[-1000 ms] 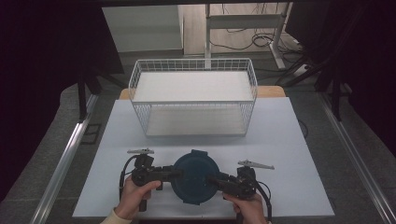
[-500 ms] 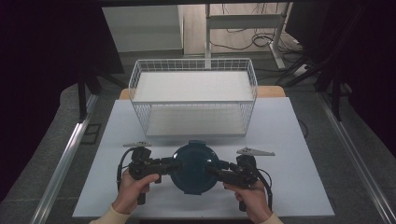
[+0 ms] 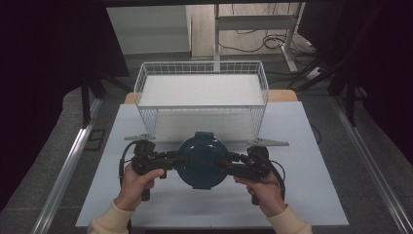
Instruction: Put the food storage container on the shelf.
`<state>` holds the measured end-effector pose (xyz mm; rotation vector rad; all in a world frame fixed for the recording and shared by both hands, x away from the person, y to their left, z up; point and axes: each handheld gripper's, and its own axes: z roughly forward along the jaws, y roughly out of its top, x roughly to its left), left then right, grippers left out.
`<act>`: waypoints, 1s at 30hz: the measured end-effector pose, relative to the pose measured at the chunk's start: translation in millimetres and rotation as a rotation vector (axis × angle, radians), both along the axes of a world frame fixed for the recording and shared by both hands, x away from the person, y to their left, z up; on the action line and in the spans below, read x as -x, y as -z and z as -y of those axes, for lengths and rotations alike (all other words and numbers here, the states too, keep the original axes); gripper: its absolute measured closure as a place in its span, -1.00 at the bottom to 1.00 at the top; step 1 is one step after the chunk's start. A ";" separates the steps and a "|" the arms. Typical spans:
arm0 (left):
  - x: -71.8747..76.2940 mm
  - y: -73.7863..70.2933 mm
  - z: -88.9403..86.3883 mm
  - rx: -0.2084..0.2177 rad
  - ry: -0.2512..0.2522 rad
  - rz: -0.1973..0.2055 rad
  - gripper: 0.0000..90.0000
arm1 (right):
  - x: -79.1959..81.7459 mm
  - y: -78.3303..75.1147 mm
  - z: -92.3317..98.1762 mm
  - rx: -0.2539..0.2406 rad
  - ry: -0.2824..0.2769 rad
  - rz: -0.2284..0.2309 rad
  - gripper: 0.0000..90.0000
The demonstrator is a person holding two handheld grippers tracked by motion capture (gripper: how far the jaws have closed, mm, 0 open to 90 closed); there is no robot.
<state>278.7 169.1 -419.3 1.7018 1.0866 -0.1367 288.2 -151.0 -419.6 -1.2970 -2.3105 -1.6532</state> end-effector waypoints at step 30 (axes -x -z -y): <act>-32.7 -76.3 -6.5 -0.010 -0.003 0.116 -0.06 | -39.3 -82.2 -7.7 0.019 -0.034 0.124 -0.17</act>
